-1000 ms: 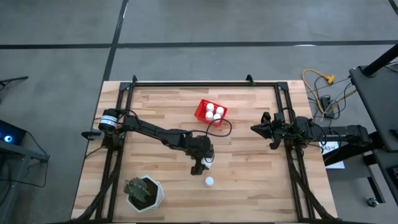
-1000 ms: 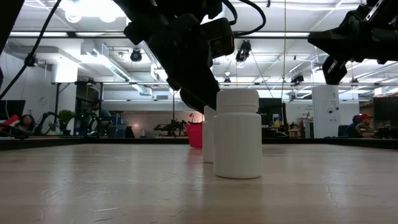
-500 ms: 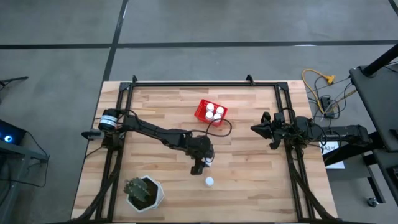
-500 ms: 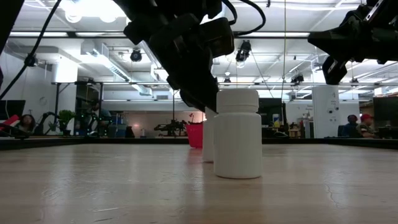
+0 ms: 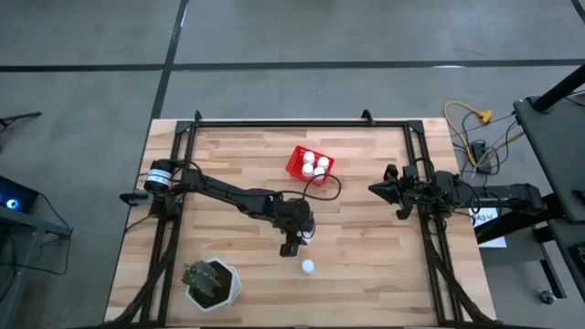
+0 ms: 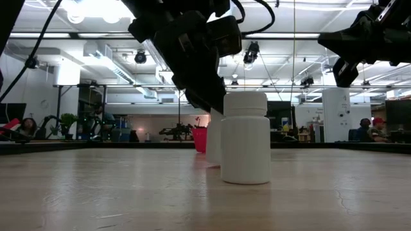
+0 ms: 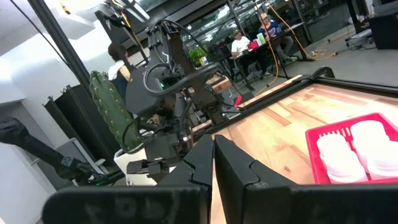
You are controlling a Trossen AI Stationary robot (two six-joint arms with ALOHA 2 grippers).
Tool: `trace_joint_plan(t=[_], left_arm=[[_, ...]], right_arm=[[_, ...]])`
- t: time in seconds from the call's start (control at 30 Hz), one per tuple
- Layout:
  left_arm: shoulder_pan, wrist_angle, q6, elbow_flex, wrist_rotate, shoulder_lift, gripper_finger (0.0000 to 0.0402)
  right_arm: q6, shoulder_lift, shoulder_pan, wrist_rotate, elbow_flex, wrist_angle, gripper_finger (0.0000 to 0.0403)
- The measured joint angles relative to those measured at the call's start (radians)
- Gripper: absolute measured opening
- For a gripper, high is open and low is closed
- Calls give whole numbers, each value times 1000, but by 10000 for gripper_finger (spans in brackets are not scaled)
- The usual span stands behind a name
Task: Pick and place pill bottles into a basket
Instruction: Put the white pill bottle into the red bin
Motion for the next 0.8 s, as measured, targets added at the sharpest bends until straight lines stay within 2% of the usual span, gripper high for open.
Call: trace_joint_plan(t=[0.17,0.37,0.8], left_arm=[[19,3,1,5,-5,-35,145],[58,-89,34,3,-85,-90,145],[219,-131,89,-1,-168,-207,145]], right_arm=[[0,0,0,2,0,0,8],[0,0,0,3,0,0,8],[-3,5,-2,9,1,1,8]])
